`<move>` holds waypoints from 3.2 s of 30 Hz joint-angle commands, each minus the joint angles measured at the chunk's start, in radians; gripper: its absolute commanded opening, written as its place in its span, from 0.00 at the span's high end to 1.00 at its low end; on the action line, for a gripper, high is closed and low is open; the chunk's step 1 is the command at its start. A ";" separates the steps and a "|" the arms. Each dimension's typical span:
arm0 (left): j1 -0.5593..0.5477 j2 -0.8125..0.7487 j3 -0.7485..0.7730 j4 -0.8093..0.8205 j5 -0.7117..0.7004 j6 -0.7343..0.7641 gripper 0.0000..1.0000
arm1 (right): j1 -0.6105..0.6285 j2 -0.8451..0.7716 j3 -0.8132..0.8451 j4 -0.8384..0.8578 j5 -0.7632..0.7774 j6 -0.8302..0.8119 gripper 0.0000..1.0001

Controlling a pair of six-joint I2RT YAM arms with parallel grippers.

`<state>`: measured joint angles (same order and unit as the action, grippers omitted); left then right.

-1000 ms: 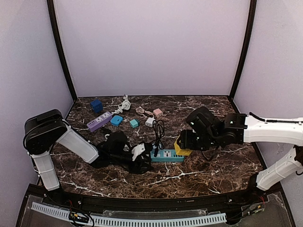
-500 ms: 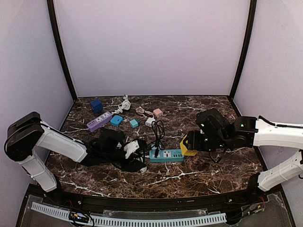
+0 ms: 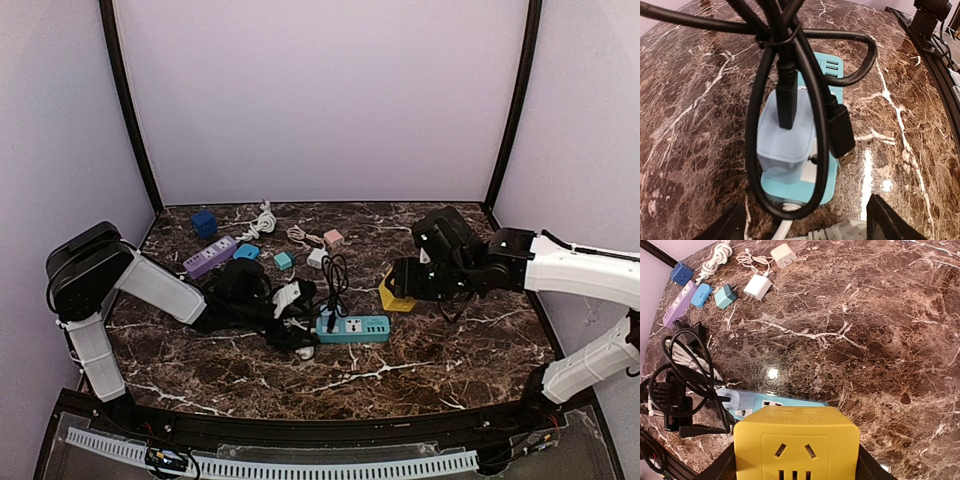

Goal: Insert the plug
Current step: Adjust the socket at the center of the board, then insert the plug into the socket.

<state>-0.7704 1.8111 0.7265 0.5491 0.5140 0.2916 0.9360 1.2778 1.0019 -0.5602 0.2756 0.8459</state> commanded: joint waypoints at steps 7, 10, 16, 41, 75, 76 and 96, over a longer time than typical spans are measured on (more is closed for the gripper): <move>0.000 0.118 0.067 -0.025 0.062 0.006 0.31 | -0.042 0.064 0.050 0.066 -0.090 -0.104 1.00; -0.026 0.126 0.067 -0.007 0.059 -0.006 0.40 | -0.043 0.052 0.036 0.067 -0.088 -0.097 1.00; -0.087 0.077 0.008 -0.014 0.006 -0.098 0.46 | -0.042 -0.002 0.005 0.034 -0.086 -0.028 1.00; 0.127 -0.192 0.202 -0.885 -0.006 0.820 0.19 | 0.148 0.032 0.015 -0.080 0.091 0.216 1.00; -0.115 -0.282 -0.026 -0.626 -0.124 -0.064 0.27 | 0.220 0.199 0.039 0.030 0.043 0.070 1.00; -0.115 -0.293 -0.046 -0.584 -0.124 -0.080 0.26 | 0.220 0.210 0.045 0.032 0.043 0.053 1.00; -0.167 -0.320 -0.271 0.111 -0.123 -0.191 0.26 | 0.221 0.353 0.151 -0.062 0.062 -0.003 1.00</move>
<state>-0.9138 1.4857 0.4774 0.5240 0.4042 0.1150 1.1458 1.6073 1.1091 -0.5674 0.3191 0.8543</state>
